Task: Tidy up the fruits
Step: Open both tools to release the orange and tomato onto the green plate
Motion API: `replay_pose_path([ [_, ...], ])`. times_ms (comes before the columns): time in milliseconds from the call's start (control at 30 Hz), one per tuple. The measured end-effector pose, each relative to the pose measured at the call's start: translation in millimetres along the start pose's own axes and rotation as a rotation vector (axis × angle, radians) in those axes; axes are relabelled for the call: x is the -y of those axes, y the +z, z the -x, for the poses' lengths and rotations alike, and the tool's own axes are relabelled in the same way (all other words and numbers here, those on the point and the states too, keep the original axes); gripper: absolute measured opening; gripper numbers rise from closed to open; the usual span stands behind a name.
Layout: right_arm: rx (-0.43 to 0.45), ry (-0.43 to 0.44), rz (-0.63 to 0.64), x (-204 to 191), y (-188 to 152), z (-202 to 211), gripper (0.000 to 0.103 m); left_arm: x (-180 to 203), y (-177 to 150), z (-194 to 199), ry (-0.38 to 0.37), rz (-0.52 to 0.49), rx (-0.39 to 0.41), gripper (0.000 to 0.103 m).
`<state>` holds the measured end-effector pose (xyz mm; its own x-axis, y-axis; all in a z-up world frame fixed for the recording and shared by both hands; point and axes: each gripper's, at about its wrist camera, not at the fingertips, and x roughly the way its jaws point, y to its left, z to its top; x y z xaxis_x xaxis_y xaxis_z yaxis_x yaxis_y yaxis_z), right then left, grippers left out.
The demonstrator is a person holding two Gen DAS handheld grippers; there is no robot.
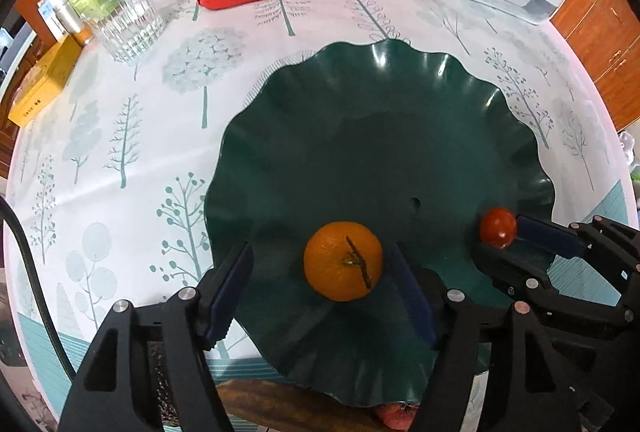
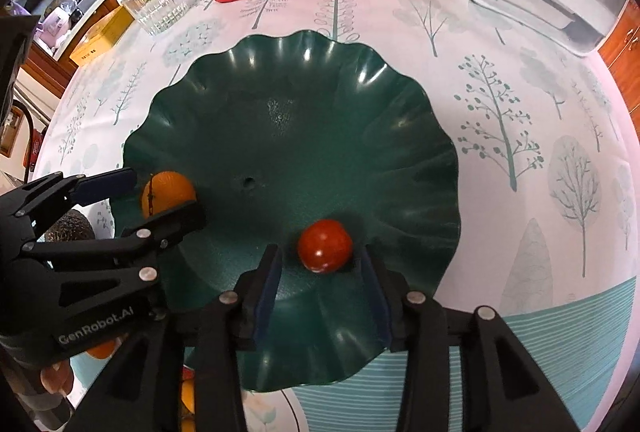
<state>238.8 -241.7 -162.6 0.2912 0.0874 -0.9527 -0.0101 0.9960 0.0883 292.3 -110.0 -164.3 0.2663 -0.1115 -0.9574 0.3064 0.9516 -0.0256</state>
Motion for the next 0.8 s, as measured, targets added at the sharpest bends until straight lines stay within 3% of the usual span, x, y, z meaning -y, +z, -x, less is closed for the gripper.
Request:
replay_pose_path([
  [167, 0.031, 0.027, -0.025, 2.3, -3.9, 5.8, 0.042, -1.1, 0.0, 9.8, -0.003, 0.013, 0.045, 0.070],
  [800, 0.121, -0.005, 0.012, -18.8, -8.2, 49.5, 0.042, -3.9, -16.7, 76.5, 0.007, -0.001, 0.143, 0.069],
])
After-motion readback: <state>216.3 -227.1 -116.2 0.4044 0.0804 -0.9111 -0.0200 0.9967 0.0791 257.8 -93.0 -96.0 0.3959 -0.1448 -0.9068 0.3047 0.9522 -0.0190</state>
